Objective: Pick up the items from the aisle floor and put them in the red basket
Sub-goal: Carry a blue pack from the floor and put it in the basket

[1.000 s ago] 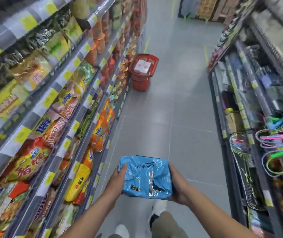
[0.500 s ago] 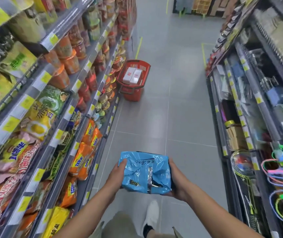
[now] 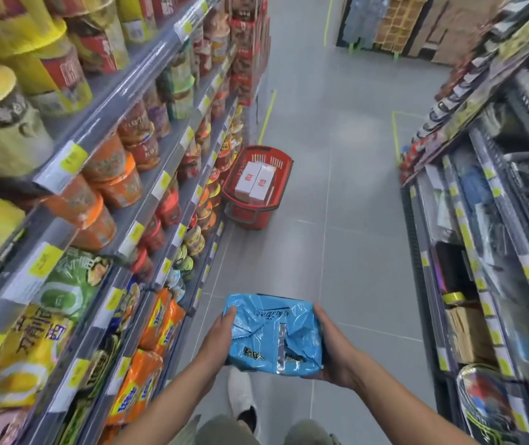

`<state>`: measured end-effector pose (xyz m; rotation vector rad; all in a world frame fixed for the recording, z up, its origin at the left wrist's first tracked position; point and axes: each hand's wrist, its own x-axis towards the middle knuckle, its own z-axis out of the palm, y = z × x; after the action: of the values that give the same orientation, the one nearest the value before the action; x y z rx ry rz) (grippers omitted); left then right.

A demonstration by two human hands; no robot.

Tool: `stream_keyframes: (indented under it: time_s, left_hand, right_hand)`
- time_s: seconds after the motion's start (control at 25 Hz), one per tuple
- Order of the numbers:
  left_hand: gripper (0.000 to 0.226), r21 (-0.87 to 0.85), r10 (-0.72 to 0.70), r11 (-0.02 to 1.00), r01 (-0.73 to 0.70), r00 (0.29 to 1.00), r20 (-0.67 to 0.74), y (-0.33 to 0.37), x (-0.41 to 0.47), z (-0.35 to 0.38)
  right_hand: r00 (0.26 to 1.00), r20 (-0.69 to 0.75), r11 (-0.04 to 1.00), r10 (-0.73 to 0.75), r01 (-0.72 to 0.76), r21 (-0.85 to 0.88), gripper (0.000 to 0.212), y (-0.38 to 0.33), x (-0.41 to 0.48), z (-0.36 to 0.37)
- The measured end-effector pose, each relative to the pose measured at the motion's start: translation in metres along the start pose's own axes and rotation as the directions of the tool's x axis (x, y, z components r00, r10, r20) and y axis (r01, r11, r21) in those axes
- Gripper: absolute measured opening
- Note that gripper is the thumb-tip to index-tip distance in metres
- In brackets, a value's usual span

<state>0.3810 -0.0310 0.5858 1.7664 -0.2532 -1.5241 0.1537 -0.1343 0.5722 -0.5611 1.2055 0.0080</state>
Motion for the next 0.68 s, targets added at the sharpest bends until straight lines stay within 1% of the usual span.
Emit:
stream_keyframes:
  time_s: [0.08,0.28,0.44,0.56,0.68]
  left_hand:
    - [0.047,0.002,-0.016,1.000,0.016,1.000,0.016,0.040,0.033,-0.003]
    - [0.043,0.016,-0.005,1.000,0.005,1.000,0.013,0.119,0.102,0.003]
    - [0.041,0.046,-0.037,0.998,0.037,0.999,-0.013,0.186,0.174,0.016]
    - [0.041,0.034,-0.045,0.998,0.047,0.998,-0.051,0.238,0.222,0.030]
    - [0.034,0.027,-0.016,0.999,0.017,0.999,-0.052,0.288,0.267,0.040]
  right_hand:
    - [1.000,-0.009,1.000,-0.002,0.002,0.013,0.093,-0.042,0.018,0.002]
    - [0.999,-0.035,0.997,-0.036,0.039,0.068,0.081,-0.128,0.057,-0.002]
    - [0.997,-0.065,0.995,-0.035,0.041,0.094,0.082,-0.207,0.107,-0.021]
    - [0.997,-0.069,0.995,-0.020,0.027,0.095,0.085,-0.268,0.142,-0.038]
    - [0.998,-0.059,0.999,0.003,0.000,0.053,0.088,-0.337,0.171,-0.048]
